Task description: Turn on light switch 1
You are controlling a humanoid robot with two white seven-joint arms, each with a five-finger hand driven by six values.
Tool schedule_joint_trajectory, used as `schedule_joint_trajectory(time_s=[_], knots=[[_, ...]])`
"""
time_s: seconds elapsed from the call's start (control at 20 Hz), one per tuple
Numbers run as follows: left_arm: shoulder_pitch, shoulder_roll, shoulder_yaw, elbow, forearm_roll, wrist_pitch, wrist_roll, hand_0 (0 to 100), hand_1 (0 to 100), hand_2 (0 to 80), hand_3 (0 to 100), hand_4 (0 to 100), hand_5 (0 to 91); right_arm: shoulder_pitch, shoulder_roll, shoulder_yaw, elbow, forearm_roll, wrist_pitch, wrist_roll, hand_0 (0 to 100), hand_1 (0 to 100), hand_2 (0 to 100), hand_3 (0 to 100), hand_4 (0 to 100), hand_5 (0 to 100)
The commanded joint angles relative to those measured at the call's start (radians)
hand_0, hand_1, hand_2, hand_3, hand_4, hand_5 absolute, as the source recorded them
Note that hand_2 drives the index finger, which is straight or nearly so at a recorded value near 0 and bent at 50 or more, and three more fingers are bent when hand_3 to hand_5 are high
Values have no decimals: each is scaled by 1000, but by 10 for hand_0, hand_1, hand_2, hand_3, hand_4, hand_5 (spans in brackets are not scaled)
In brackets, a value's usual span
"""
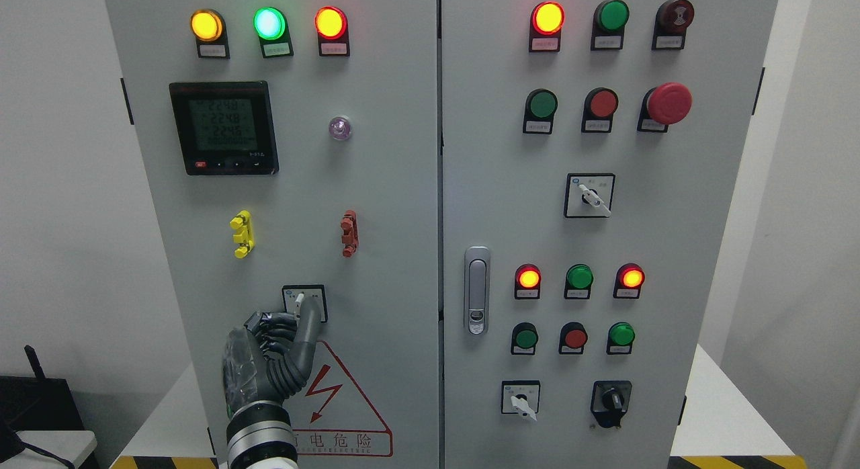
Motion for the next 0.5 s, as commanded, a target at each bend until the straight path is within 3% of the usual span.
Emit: schedule_joint_trajectory(time_s=[0.0, 0.45], knots=[[0, 1, -2, 2, 0, 0, 0, 231, 419, 563, 747, 821, 820, 0, 0, 0, 0, -18, 0, 0, 120, 389, 0, 0, 0, 0], [0, 0, -2, 2, 0, 0, 0, 254, 440, 562, 747, 821, 821, 0, 0, 0, 0, -18, 0, 0, 120, 389, 0, 0, 0, 0]])
